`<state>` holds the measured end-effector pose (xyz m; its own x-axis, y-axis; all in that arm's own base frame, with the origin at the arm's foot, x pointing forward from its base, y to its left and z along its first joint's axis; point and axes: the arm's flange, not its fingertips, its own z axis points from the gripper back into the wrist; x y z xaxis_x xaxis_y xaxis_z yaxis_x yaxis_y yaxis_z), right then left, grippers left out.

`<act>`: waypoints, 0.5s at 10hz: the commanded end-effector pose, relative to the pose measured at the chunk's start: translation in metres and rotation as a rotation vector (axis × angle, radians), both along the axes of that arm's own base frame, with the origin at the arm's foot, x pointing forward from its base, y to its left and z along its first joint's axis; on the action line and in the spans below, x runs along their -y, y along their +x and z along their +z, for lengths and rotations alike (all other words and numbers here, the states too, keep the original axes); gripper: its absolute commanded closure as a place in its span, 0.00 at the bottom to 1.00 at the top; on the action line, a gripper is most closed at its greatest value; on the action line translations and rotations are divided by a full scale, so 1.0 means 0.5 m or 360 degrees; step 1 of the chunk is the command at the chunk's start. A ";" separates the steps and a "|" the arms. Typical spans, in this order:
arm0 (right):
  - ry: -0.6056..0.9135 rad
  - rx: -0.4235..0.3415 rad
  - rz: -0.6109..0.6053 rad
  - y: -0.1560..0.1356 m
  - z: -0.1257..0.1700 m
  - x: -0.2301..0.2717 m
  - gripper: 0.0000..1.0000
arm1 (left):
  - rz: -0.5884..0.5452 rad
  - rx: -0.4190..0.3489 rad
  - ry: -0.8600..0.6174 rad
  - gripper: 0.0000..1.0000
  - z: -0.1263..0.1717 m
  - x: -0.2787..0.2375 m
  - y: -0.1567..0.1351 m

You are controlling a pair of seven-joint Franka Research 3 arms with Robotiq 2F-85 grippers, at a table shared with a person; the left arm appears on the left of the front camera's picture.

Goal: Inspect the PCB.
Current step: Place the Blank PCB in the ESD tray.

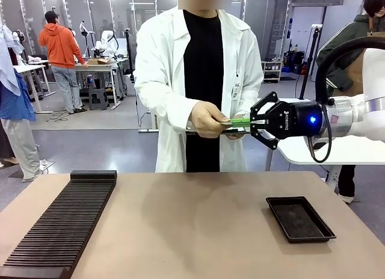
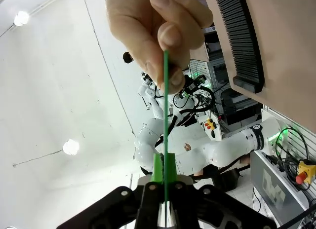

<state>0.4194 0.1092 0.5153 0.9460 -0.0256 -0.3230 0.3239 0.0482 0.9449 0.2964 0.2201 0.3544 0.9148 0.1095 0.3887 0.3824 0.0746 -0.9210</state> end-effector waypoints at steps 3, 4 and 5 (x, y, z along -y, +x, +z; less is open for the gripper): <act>0.0002 0.0013 0.0003 0.000 0.007 -0.005 1.00 | 0.0000 0.0009 0.0019 0.00 0.006 -0.002 -0.001; 0.0002 0.0013 0.0003 0.000 0.007 -0.005 1.00 | 0.0000 0.0009 0.0019 0.00 0.006 -0.002 -0.001; 0.0002 0.0013 0.0003 0.000 0.007 -0.005 1.00 | 0.0000 0.0009 0.0019 0.00 0.006 -0.002 -0.001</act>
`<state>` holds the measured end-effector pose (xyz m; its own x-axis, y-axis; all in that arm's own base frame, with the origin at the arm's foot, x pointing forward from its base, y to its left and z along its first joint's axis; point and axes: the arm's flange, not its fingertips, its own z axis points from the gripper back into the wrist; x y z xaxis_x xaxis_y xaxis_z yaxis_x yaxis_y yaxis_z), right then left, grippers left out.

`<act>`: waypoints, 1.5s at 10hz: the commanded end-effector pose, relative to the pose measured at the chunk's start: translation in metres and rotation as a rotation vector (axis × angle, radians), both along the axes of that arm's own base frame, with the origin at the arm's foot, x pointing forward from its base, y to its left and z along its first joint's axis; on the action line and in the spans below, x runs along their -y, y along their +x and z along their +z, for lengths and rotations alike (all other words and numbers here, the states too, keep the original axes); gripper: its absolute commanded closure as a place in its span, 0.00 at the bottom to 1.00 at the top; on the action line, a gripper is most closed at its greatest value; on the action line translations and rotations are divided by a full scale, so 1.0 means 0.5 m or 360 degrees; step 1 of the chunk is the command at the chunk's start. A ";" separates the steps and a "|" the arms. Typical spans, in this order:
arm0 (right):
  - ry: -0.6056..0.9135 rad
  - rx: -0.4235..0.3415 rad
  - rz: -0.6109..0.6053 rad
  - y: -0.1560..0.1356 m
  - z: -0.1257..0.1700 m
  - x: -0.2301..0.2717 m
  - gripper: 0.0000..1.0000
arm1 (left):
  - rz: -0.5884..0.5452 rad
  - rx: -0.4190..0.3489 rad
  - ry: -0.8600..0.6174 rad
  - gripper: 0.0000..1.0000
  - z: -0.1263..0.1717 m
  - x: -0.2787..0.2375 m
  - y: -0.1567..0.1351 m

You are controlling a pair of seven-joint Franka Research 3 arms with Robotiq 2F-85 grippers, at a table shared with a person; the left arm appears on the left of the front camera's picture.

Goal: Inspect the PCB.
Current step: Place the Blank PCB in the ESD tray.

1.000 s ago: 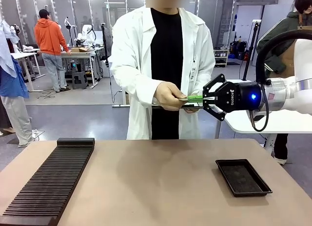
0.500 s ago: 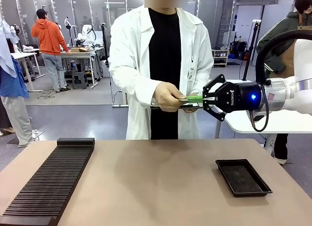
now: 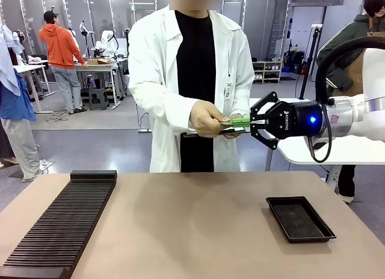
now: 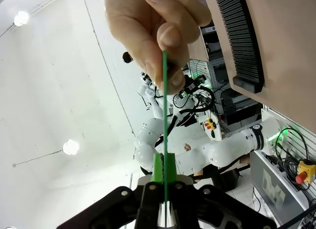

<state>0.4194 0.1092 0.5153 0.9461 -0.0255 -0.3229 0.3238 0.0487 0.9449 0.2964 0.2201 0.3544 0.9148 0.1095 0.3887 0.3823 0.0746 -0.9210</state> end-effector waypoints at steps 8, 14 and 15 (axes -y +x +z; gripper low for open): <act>0.0003 0.0013 0.0002 0.000 0.007 -0.005 1.00 | 0.0000 0.0009 0.0019 0.00 0.006 -0.002 -0.001; -0.0359 0.0432 -0.0042 -0.065 -0.001 0.121 0.97 | 0.0000 0.0009 0.0019 0.00 0.006 -0.002 -0.001; -0.0446 0.0519 -0.0061 -0.070 -0.027 0.155 0.97 | 0.0000 0.0009 0.0019 0.00 0.006 -0.002 -0.001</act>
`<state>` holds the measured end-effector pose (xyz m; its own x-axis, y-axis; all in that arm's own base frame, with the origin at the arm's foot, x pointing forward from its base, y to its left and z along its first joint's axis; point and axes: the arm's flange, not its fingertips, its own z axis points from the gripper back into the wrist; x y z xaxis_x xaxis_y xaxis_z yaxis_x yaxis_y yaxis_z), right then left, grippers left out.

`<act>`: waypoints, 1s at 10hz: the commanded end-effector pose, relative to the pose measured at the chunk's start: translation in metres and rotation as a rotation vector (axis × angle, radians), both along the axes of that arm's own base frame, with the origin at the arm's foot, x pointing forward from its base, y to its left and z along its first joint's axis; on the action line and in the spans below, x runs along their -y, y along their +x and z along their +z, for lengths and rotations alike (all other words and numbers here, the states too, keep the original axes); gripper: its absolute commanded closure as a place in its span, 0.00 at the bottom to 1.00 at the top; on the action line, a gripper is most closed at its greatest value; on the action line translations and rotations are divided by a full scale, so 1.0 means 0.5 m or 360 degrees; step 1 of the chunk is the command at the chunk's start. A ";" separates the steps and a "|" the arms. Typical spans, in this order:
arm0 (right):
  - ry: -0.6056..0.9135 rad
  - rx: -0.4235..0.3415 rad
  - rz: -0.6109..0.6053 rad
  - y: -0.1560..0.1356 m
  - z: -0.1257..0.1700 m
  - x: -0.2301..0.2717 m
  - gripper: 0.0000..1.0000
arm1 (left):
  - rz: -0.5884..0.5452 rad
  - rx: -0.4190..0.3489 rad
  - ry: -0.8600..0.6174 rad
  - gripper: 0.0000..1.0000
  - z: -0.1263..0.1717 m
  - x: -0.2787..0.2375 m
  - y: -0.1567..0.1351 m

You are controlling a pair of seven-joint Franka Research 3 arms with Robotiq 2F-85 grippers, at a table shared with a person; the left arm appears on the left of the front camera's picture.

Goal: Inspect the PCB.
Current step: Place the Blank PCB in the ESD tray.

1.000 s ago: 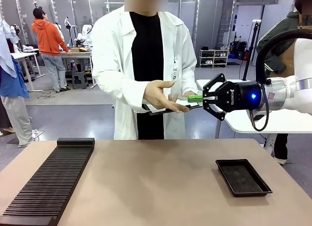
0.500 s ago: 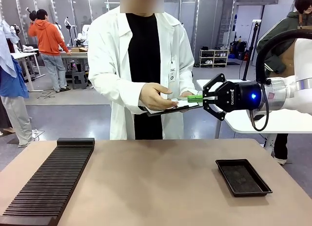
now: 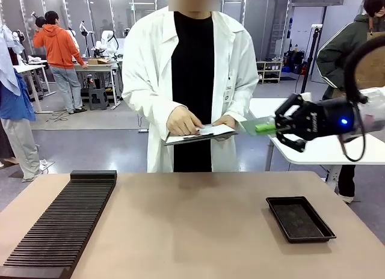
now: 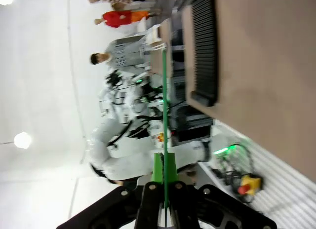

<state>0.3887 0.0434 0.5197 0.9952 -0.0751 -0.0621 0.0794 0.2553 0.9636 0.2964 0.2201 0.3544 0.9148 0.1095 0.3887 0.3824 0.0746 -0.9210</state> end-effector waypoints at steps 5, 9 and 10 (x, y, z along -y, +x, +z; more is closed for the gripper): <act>-0.0174 0.0264 -0.0117 0.028 -0.194 0.170 0.97 | 0.0000 0.0009 0.0019 0.00 0.006 -0.002 -0.001; -0.0455 0.0070 -0.0183 0.093 -0.326 0.240 0.97 | 0.0000 0.0009 0.0019 0.00 0.006 -0.002 -0.001; -0.0524 0.0034 -0.0189 0.103 -0.353 0.240 0.97 | 0.0000 0.0009 0.0019 0.00 0.006 -0.002 -0.001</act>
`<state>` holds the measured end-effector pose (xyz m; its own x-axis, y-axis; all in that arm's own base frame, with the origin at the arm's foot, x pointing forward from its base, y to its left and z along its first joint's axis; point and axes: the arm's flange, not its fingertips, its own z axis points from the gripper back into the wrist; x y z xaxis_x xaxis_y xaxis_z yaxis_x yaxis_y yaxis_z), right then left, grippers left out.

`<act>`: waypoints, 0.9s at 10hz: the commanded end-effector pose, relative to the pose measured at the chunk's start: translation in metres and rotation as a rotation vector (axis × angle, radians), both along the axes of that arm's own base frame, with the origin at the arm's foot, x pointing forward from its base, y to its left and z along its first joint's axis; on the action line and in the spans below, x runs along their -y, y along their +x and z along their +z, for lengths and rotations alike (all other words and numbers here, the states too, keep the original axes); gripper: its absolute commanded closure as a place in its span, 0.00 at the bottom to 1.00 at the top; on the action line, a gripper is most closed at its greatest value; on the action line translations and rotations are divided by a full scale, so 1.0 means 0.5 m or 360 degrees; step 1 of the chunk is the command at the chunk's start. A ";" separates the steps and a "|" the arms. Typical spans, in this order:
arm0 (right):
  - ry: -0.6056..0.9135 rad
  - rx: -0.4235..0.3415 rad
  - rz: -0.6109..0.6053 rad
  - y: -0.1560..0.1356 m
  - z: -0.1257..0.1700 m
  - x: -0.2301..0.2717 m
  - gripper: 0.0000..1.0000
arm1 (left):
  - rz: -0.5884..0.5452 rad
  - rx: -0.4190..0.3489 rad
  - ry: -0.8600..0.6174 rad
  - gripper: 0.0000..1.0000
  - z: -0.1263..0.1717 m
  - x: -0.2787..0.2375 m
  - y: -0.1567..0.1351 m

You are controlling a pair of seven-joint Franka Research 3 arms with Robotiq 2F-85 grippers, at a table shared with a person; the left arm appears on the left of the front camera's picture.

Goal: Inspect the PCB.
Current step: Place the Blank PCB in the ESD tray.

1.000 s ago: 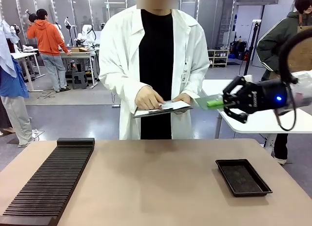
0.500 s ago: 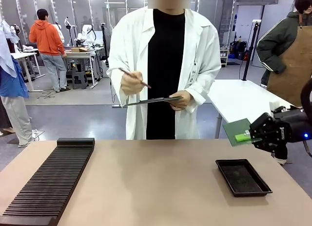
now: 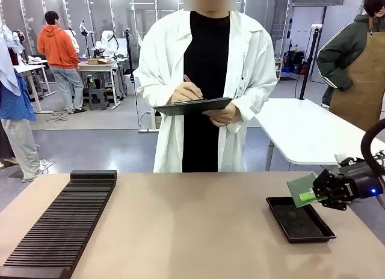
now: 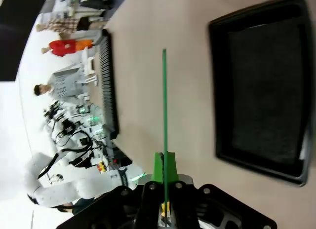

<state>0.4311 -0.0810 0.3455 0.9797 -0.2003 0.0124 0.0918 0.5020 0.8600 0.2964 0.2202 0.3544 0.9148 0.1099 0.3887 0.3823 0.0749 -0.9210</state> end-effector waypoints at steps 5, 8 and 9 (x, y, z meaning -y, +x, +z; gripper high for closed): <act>-0.0060 -0.0069 0.0017 0.023 -0.045 -0.018 0.97 | 0.0000 0.0009 0.0019 0.00 0.006 -0.002 -0.001; -0.0072 -0.0089 0.0032 0.024 -0.047 -0.023 0.97 | 0.0000 0.0009 0.0019 0.00 0.006 -0.002 -0.001; -0.0068 -0.0062 0.0181 0.029 -0.049 -0.034 0.97 | 0.0000 0.0009 0.0019 0.00 0.006 -0.002 -0.001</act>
